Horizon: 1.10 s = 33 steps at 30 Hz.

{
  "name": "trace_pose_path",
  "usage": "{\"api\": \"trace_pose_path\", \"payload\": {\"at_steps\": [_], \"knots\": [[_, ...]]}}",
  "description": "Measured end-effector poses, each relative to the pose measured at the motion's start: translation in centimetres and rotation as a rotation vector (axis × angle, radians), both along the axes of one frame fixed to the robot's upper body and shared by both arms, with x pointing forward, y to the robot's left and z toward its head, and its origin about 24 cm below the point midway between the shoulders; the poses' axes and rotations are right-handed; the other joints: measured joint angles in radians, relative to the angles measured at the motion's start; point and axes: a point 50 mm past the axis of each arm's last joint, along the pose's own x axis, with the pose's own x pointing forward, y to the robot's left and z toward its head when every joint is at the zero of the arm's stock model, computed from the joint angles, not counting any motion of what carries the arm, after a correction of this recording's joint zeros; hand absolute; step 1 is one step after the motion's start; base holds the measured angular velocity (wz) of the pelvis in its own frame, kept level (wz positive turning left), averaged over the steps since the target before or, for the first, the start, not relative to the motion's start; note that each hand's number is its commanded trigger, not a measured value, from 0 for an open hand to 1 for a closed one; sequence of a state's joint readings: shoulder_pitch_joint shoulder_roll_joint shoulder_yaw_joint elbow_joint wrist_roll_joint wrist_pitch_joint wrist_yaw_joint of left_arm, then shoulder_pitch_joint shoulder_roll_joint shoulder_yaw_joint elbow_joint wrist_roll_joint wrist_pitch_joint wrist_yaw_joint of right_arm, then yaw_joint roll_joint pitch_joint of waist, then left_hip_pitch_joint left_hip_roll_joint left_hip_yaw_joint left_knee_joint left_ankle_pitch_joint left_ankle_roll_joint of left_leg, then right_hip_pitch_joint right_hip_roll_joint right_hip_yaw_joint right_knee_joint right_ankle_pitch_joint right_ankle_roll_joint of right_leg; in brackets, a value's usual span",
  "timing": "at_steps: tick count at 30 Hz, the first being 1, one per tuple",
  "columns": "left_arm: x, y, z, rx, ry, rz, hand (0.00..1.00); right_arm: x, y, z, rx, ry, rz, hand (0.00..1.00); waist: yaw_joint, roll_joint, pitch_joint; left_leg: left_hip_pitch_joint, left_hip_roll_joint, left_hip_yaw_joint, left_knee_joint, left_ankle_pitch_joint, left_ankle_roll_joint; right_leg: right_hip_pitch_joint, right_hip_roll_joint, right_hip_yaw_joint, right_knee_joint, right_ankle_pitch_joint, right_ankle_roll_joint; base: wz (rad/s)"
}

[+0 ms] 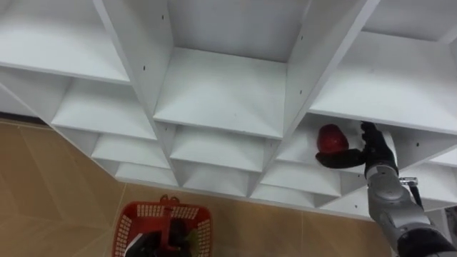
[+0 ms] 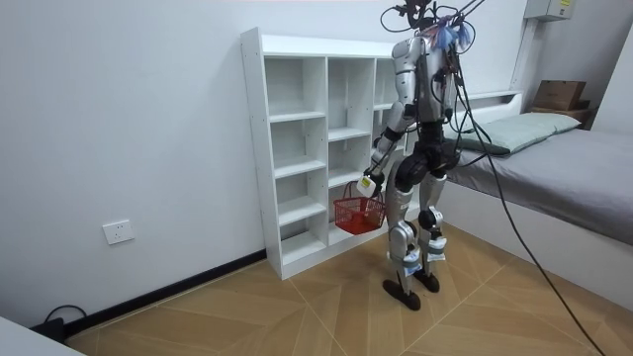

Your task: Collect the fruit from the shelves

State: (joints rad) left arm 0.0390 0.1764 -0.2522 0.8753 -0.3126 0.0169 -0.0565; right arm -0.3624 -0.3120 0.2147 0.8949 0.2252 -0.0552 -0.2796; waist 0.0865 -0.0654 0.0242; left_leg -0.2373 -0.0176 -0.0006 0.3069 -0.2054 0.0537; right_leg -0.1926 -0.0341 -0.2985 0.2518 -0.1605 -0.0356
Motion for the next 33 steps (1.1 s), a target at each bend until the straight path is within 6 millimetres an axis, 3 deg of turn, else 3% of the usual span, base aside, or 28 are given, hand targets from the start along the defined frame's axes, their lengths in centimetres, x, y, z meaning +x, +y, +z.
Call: {"api": "trace_pose_path", "payload": {"at_steps": [18, 22, 33], "knots": [[-0.1, -0.5, -0.4, -0.001, 0.024, -0.022, 1.00, -0.2, 0.3, -0.4, 0.003, 0.004, 0.002, 0.00, 0.013, 0.015, 0.0005, -0.003, 0.003, 0.016, -0.002, 0.005, -0.001, -0.013, -0.001, 0.009, 0.008, 0.003, -0.005, -0.02], [0.2, -0.8, -0.3, -0.006, 0.018, -0.025, 1.00, -0.2, 0.3, -0.4, -0.030, 0.009, 0.018, 0.00, 0.028, 0.015, 0.0007, -0.003, 0.003, 0.027, -0.001, 0.005, -0.001, -0.017, 0.000, 0.021, 0.008, 0.004, -0.007, -0.08], [0.7, -1.5, -0.3, -0.014, 0.015, -0.046, 1.00, 0.1, 1.0, -0.3, -0.122, 0.011, 0.074, 0.00, 0.030, 0.017, 0.0051, -0.022, 0.004, 0.027, -0.001, 0.005, 0.000, -0.036, 0.000, 0.024, 0.011, 0.006, -0.010, 0.00]]}}
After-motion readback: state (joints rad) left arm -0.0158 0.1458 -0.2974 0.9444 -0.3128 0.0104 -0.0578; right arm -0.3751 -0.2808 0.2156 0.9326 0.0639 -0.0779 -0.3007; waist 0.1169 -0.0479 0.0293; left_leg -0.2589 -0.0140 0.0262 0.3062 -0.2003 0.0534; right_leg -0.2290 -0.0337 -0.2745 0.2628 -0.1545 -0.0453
